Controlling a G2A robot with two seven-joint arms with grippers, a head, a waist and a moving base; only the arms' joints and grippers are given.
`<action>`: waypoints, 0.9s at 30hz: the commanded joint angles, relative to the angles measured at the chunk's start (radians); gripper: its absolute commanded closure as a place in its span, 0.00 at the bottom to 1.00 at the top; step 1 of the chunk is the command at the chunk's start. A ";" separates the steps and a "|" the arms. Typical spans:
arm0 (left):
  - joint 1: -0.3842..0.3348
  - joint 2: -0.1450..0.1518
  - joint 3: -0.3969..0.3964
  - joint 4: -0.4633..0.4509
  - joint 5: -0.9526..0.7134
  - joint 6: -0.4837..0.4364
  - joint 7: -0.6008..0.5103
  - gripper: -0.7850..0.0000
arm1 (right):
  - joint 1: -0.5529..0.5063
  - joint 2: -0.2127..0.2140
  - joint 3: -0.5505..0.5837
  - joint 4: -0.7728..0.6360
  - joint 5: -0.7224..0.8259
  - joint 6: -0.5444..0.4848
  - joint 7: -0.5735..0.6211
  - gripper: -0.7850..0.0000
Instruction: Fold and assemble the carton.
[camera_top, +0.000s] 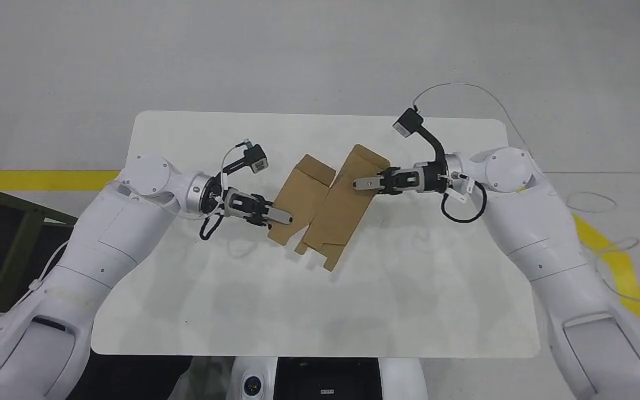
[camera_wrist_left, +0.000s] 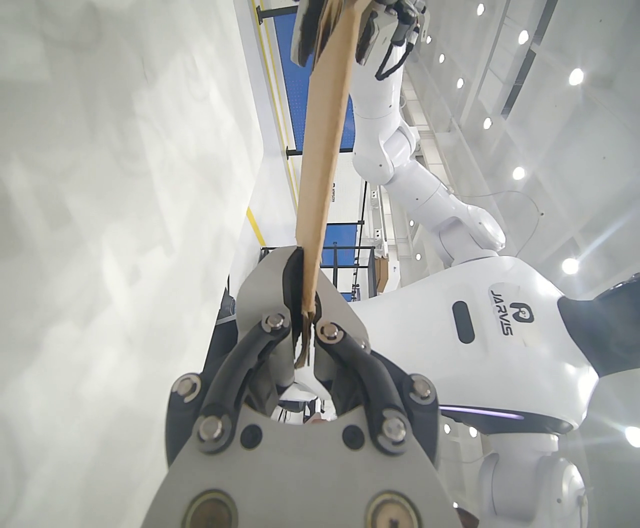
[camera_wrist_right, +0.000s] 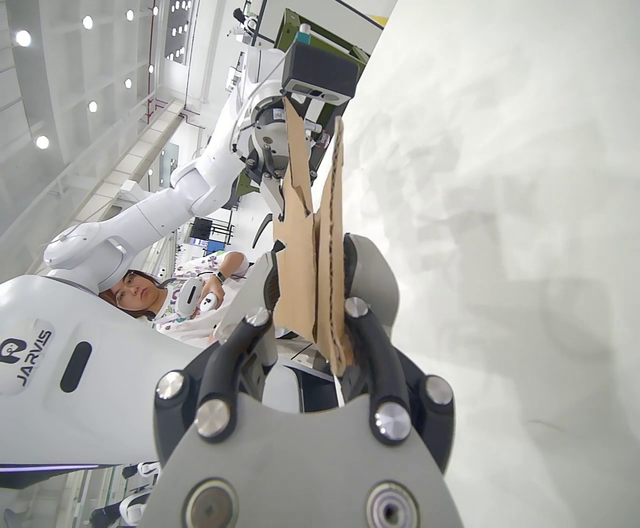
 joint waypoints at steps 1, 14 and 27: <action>0.002 0.000 -0.002 0.000 0.001 0.001 -0.001 1.00 | 0.003 0.002 -0.007 0.002 0.008 -0.002 -0.002 0.85; 0.012 -0.002 -0.017 -0.015 0.005 0.011 -0.011 1.00 | 0.031 0.012 -0.058 0.030 0.026 -0.017 -0.017 1.00; -0.010 -0.008 -0.053 0.050 -0.019 -0.001 0.001 0.00 | 0.049 0.013 -0.072 0.060 0.077 -0.078 -0.078 1.00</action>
